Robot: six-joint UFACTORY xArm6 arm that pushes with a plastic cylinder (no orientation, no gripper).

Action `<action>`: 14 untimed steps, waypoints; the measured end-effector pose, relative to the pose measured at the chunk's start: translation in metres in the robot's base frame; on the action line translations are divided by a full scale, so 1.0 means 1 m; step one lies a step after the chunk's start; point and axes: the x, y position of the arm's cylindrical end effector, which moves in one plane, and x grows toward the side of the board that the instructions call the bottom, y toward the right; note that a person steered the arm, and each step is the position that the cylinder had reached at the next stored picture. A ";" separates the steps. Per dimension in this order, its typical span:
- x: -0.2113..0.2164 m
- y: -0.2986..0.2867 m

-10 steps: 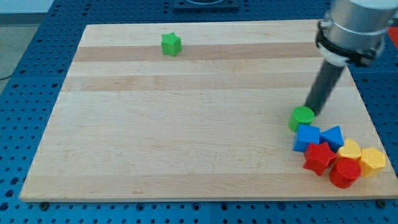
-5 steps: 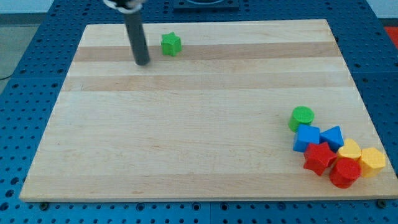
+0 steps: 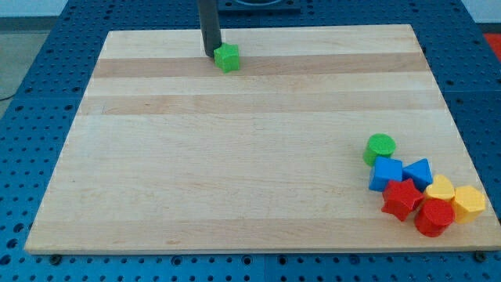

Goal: Slide the green star a bit down and right

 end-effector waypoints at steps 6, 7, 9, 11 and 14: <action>0.060 0.032; 0.062 0.068; 0.064 0.160; 0.064 0.210; 0.029 0.189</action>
